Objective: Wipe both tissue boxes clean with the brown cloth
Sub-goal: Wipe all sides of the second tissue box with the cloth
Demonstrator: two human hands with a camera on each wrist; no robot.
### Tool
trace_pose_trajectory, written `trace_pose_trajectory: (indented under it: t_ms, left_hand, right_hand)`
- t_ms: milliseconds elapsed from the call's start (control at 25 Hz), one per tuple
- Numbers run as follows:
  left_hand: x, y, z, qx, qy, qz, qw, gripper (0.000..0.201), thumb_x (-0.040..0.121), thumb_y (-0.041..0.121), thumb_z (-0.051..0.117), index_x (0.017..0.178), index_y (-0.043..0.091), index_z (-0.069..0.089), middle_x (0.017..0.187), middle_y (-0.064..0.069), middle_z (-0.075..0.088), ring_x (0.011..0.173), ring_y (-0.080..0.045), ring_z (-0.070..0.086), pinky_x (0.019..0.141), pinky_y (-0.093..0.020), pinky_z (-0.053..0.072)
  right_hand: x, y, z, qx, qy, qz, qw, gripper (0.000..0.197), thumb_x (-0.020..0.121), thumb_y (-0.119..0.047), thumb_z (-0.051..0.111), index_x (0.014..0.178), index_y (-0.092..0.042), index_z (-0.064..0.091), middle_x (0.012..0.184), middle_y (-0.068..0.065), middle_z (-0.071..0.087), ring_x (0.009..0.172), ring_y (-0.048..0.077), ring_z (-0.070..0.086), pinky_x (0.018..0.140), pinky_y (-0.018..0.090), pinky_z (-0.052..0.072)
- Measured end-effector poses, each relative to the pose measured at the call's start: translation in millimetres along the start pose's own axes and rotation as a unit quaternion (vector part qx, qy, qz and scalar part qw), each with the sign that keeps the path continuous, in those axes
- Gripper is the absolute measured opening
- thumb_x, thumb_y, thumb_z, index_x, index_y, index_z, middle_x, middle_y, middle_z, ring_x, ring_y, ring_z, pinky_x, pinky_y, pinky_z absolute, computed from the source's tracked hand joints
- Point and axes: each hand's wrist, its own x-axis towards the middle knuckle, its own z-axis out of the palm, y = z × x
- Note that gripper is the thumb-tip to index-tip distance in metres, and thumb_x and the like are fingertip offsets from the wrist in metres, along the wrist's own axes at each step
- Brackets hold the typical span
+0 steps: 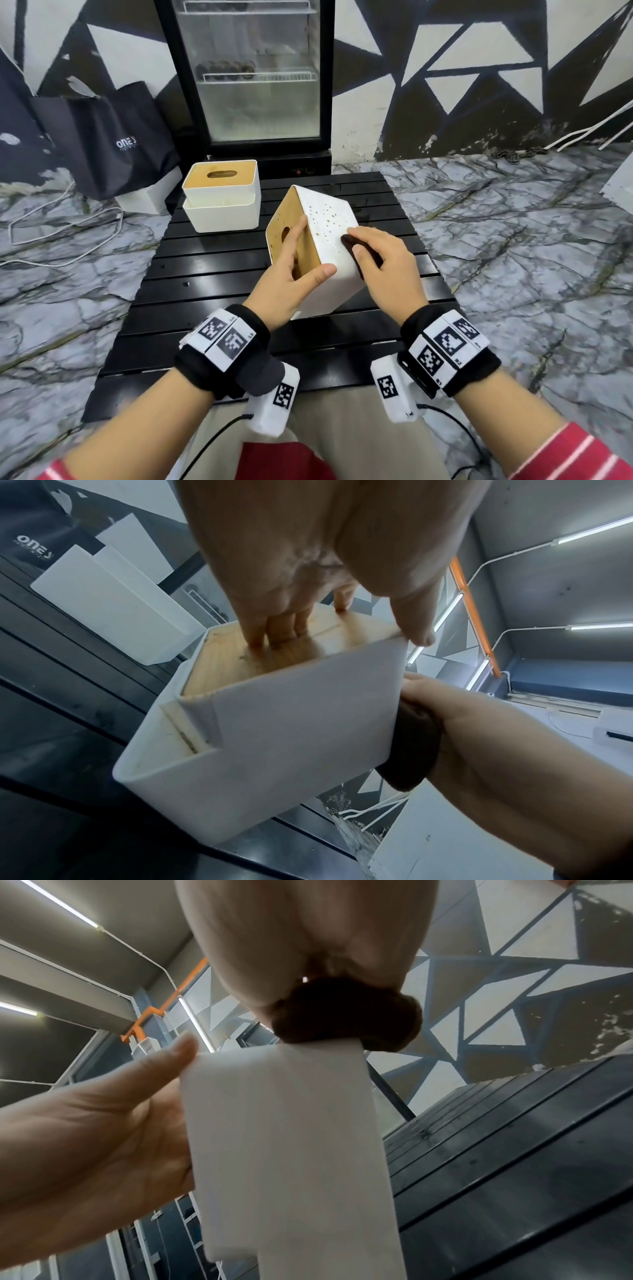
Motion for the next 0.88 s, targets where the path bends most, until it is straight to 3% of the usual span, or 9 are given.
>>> trace_pose_trajectory:
  t_ms: [120,320,480,640,760,880]
  left_hand:
    - [-3.0,1.2,4.3,-0.006,0.005,0.008,1.0,0.08,0.072,0.05,0.073,0.127,0.063,0.017,0.143,0.008,0.041,0.125,-0.009,0.046,0.107,-0.031,0.039]
    - [-8.9,-0.4,3.0,-0.005,0.0,0.006,1.0,0.075,0.072,0.043,0.073,0.123,0.064,0.021,0.144,0.002,0.04,0.127,-0.014,0.045,0.107,-0.031,0.038]
    - [-5.7,1.4,1.7,-0.004,0.005,0.014,1.0,0.073,0.073,0.036,0.072,0.123,0.062,0.024,0.143,0.001,0.042,0.123,-0.01,0.048,0.101,-0.016,0.041]
    - [-9.1,-2.9,3.4,0.007,0.0,0.013,1.0,0.077,0.069,0.047,0.074,0.124,0.068,0.026,0.144,0.009,0.042,0.128,-0.008,0.044,0.11,-0.032,0.037]
    - [-13.9,-5.6,3.5,0.009,0.012,0.027,1.0,0.082,0.065,0.048,0.074,0.13,0.062,0.026,0.14,0.022,0.04,0.132,0.002,0.037,0.111,-0.028,0.033]
    - [-14.2,-10.8,-0.5,0.037,0.031,0.049,0.998,0.086,0.06,0.051,0.075,0.133,0.059,0.031,0.14,0.02,0.04,0.133,0.0,0.036,0.113,-0.032,0.032]
  right_hand:
    - [-11.4,-6.8,7.0,-0.012,-0.017,-0.024,0.999,0.038,0.089,-0.021,0.042,0.124,-0.02,0.055,0.126,-0.005,0.054,0.122,0.014,0.039,0.104,0.019,0.024]
    - [-28.0,8.6,0.8,-0.012,-0.03,-0.063,0.998,0.037,0.09,-0.023,0.044,0.126,-0.027,0.052,0.126,-0.018,0.045,0.123,0.007,0.037,0.104,0.007,0.021]
    - [-18.8,2.2,5.6,-0.007,-0.028,-0.03,0.999,0.037,0.089,-0.021,0.043,0.125,-0.025,0.054,0.122,-0.017,0.046,0.125,0.014,0.038,0.102,0.01,0.021]
    - [-29.0,-4.1,8.6,0.012,-0.035,-0.073,0.997,0.036,0.091,-0.024,0.043,0.126,-0.029,0.052,0.125,-0.021,0.045,0.124,0.01,0.037,0.106,0.011,0.023]
    - [-33.4,2.2,4.7,0.023,-0.04,-0.094,0.995,0.036,0.09,-0.029,0.04,0.124,-0.033,0.05,0.126,-0.021,0.046,0.123,0.007,0.039,0.107,0.017,0.026]
    - [-37.0,8.8,6.7,0.035,-0.059,-0.095,0.993,0.036,0.089,-0.029,0.041,0.123,-0.033,0.052,0.128,-0.022,0.046,0.123,0.007,0.04,0.108,0.021,0.028]
